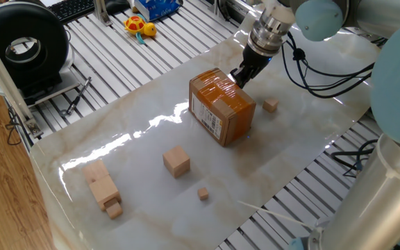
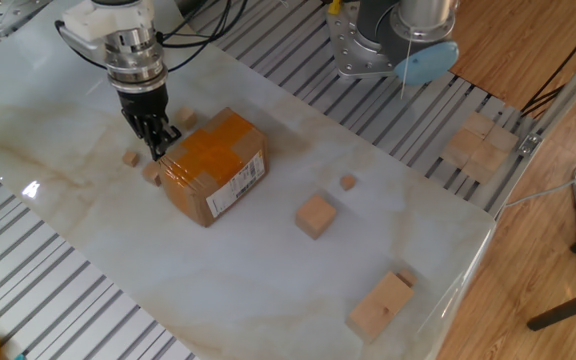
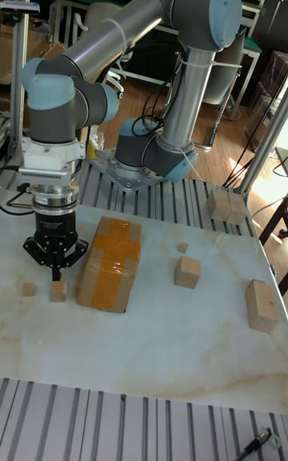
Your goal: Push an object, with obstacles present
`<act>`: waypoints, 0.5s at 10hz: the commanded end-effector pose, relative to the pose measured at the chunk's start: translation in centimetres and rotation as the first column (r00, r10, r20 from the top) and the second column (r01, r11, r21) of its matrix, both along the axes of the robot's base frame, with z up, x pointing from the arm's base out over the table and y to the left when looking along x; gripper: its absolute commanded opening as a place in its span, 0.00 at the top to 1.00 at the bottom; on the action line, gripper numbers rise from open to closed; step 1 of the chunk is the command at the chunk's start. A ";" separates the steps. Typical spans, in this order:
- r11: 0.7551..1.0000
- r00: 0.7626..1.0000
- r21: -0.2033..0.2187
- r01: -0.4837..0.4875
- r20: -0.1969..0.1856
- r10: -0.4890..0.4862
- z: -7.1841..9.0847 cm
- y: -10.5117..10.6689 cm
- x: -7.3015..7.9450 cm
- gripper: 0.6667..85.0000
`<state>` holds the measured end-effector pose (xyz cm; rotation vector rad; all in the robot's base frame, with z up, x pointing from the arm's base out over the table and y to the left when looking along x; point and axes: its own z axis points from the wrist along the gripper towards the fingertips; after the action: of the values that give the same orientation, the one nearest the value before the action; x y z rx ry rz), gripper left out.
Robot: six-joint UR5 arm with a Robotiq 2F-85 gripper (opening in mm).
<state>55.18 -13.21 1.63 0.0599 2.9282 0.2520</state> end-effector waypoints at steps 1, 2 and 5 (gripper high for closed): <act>1.000 1.000 0.003 -0.008 0.016 0.008 0.0 0.3 1.1 0.99; 1.000 1.000 -0.004 -0.012 0.017 0.012 0.3 0.4 1.7 0.99; 1.000 1.000 -0.002 -0.027 0.010 0.027 0.4 1.1 3.4 0.99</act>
<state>57.03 -12.61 1.77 0.0291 2.9265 0.2403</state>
